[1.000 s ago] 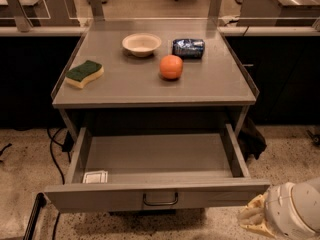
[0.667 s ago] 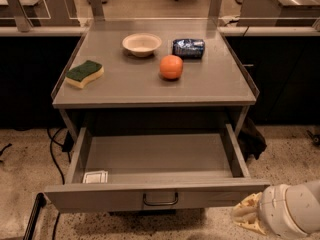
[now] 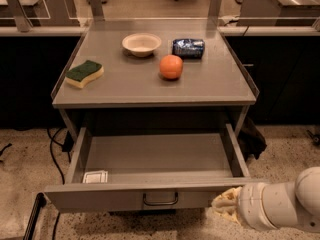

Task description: Close top drawer

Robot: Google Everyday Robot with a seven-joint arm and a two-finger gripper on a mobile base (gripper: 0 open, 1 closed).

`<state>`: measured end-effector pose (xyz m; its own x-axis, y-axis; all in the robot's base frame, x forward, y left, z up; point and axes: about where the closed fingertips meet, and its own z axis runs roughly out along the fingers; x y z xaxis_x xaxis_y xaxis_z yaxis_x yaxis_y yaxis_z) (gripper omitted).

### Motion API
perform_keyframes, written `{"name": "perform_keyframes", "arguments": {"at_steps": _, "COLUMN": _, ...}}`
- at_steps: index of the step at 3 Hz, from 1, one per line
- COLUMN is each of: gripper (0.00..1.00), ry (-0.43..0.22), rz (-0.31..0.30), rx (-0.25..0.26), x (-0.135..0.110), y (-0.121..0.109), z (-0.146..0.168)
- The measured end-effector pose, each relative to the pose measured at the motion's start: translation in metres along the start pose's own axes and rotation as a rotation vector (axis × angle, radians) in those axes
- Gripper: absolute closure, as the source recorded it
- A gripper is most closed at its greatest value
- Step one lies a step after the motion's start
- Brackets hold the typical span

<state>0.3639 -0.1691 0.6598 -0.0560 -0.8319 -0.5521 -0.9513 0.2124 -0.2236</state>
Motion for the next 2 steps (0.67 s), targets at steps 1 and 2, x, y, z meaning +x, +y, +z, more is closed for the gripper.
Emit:
{"name": "perform_keyframes", "arguments": {"at_steps": 1, "gripper": 1.00, "ry": -0.016, "rz": -0.018, "rx": 0.046, "x": 0.001, "y": -0.014, "z": 0.019}}
{"name": "perform_keyframes", "arguments": {"at_steps": 2, "gripper": 1.00, "ry": -0.030, "rz": -0.033, "rx": 0.091, "x": 0.001, "y": -0.028, "z": 0.033}}
